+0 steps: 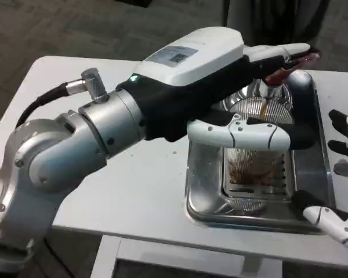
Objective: Grasp the cup under the faucet to collect the drink, then remove the cup.
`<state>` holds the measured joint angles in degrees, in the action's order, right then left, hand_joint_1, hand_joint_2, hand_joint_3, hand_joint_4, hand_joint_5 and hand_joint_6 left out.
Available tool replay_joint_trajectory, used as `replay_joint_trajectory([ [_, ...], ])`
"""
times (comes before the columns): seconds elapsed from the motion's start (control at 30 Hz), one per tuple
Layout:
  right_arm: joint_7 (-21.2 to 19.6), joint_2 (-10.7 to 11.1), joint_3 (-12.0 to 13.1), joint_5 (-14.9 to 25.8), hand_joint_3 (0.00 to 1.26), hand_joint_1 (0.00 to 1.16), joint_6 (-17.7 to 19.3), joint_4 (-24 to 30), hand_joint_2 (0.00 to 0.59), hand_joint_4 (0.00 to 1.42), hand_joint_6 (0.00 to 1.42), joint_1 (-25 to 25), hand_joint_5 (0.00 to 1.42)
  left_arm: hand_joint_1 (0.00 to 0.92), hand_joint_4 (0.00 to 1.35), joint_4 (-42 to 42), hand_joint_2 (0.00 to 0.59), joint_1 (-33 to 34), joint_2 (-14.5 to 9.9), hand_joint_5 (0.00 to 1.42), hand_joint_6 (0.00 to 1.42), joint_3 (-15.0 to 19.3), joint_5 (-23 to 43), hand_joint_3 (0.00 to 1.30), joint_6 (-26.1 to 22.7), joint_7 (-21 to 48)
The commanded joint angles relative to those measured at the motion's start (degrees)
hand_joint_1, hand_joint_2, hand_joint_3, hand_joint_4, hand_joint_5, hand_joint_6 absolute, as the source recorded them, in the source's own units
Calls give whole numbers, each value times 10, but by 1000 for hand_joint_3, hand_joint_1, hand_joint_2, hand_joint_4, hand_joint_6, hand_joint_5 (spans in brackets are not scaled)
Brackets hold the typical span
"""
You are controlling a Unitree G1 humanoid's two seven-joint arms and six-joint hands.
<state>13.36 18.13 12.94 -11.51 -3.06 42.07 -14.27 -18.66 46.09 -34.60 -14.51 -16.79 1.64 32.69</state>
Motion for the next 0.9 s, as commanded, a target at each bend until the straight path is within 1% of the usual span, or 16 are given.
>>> replay_joint_trajectory([
  [0.03, -12, -8, -15, -14, 0, 610, -12, -10, 238, 0, 144, 8, 44, 0, 94, -3, 137, -30, -18, 200, 160, -29, -7, 128, 0, 57],
  [0.1, -19, -12, -24, -17, 0, 613, -19, -20, 236, 2, 104, 21, 39, 0, 94, -6, 137, -29, -19, 200, 160, -28, -7, 128, -2, 57],
  [0.23, -33, -23, -37, -24, 0, 613, -25, -35, 235, 8, 98, 39, 41, 0, 99, -8, 137, -29, -22, 200, 160, -26, -5, 128, -3, 59],
  [0.37, -36, -29, -47, -24, 0, 611, -30, -47, 233, 12, 96, 54, 46, 0, 102, -7, 137, -30, -24, 200, 160, -25, -6, 128, -1, 58],
  [0.57, -42, -39, -67, -27, 0, 600, -50, -65, 233, 10, 95, 83, 49, 0, 104, -6, 137, -30, -26, 200, 153, -23, -3, 128, 1, 58],
  [0.9, -56, -56, -98, -36, 0, 592, -73, -86, 233, 3, 95, 117, 50, 0, 104, -6, 132, -35, -35, 200, 146, -16, 3, 128, 4, 59],
])
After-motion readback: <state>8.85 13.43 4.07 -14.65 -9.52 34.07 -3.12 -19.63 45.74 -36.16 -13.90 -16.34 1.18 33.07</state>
